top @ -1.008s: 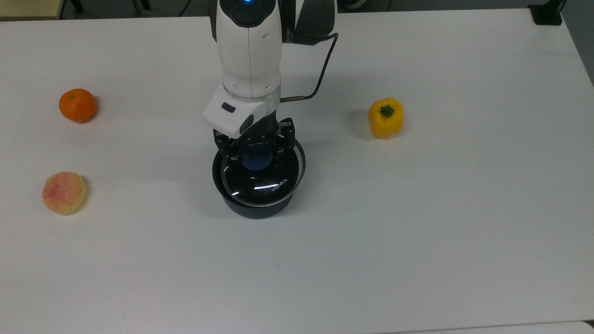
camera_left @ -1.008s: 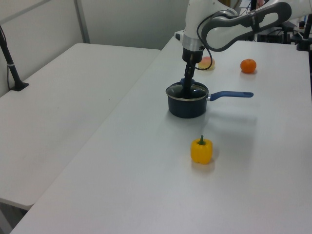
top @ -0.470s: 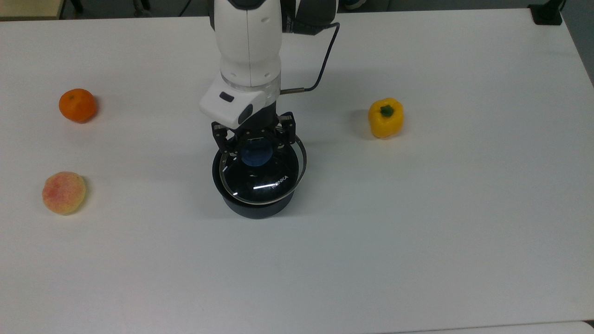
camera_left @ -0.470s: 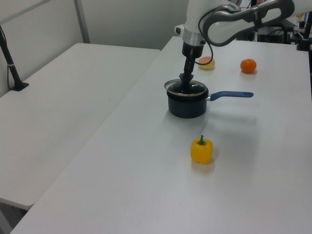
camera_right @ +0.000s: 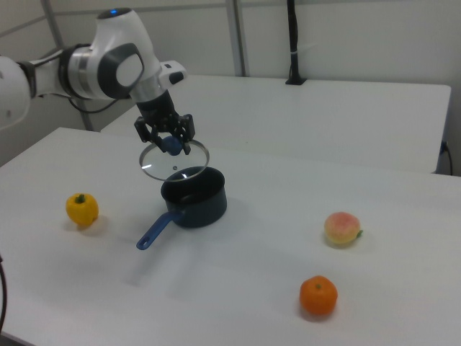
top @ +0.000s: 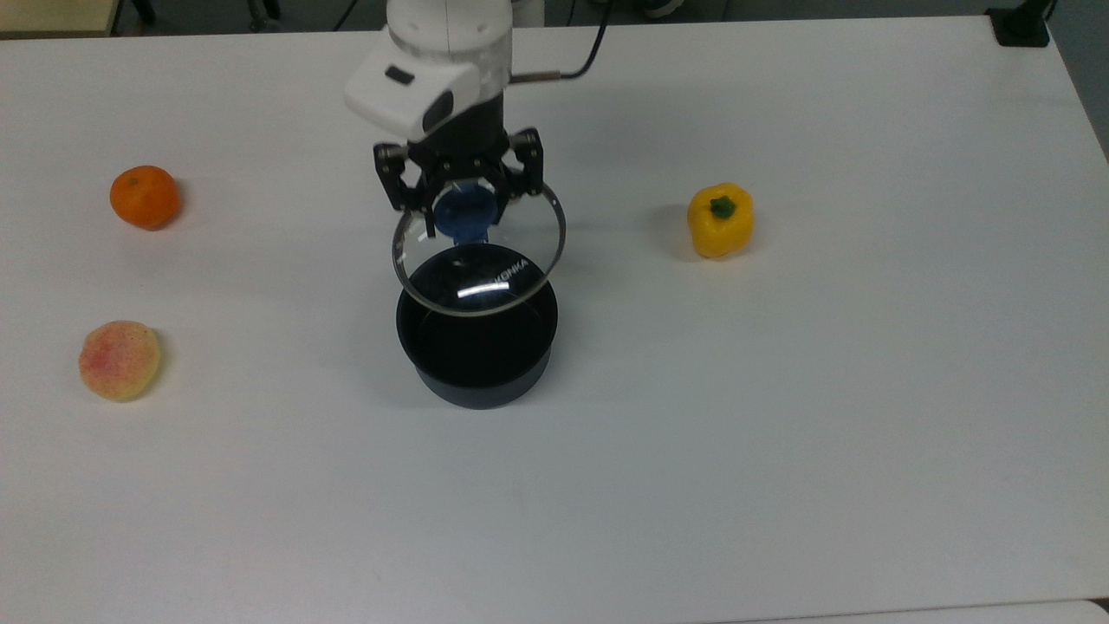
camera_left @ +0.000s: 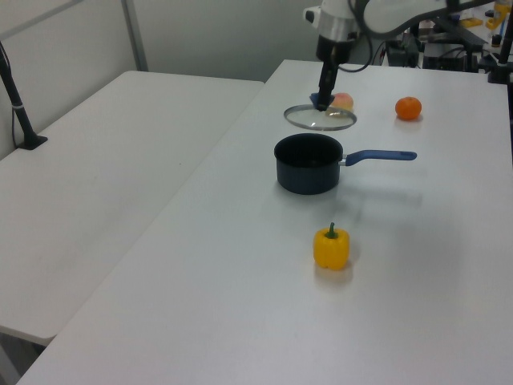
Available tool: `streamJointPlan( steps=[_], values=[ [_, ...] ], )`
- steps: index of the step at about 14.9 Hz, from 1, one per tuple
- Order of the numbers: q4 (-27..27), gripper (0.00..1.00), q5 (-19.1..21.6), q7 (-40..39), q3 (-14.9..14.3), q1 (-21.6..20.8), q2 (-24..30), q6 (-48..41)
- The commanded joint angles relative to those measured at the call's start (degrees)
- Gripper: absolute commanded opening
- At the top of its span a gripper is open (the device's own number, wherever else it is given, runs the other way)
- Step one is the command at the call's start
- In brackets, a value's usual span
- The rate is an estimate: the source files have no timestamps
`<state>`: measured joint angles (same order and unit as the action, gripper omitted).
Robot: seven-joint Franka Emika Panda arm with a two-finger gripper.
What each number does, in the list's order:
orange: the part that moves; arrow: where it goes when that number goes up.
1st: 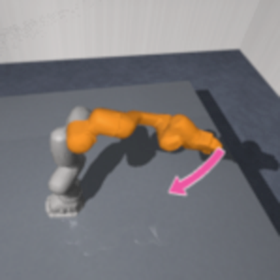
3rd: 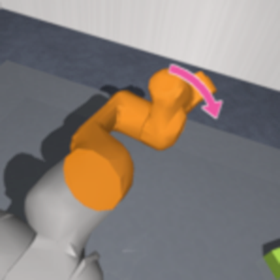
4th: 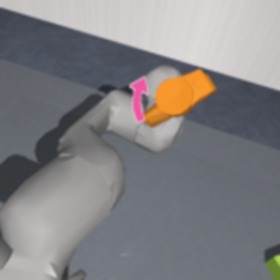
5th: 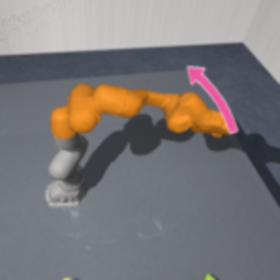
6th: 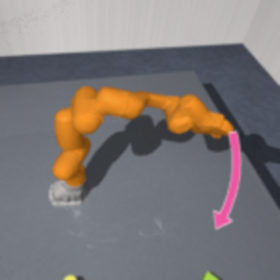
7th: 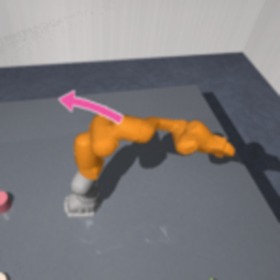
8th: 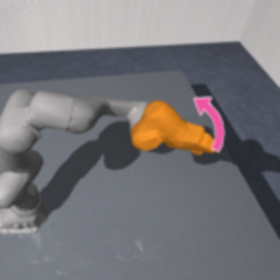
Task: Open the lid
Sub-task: 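Lift the glass lid off the saucepan and carry it past the handle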
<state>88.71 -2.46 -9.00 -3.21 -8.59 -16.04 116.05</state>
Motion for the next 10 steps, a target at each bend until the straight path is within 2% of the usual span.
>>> streamJointPlan(
  steps=[1,3,6,7,10],
  values=[
    [7.53,0.42,-1.67,-3.04,-0.74,0.16,9.35,-6.07],
    [9.1,0.42,-2.37,-3.39,-1.53,0.16,11.63,-10.48],
    [15.51,0.42,-3.6,-7.76,-2.14,0.24,17.43,-17.05],
    [16.13,0.42,-3.6,-10.31,-2.41,0.24,18.58,-21.0],
    [18.5,0.43,-3.6,-11.21,-3.81,0.16,20.86,-28.5]
  ],
)
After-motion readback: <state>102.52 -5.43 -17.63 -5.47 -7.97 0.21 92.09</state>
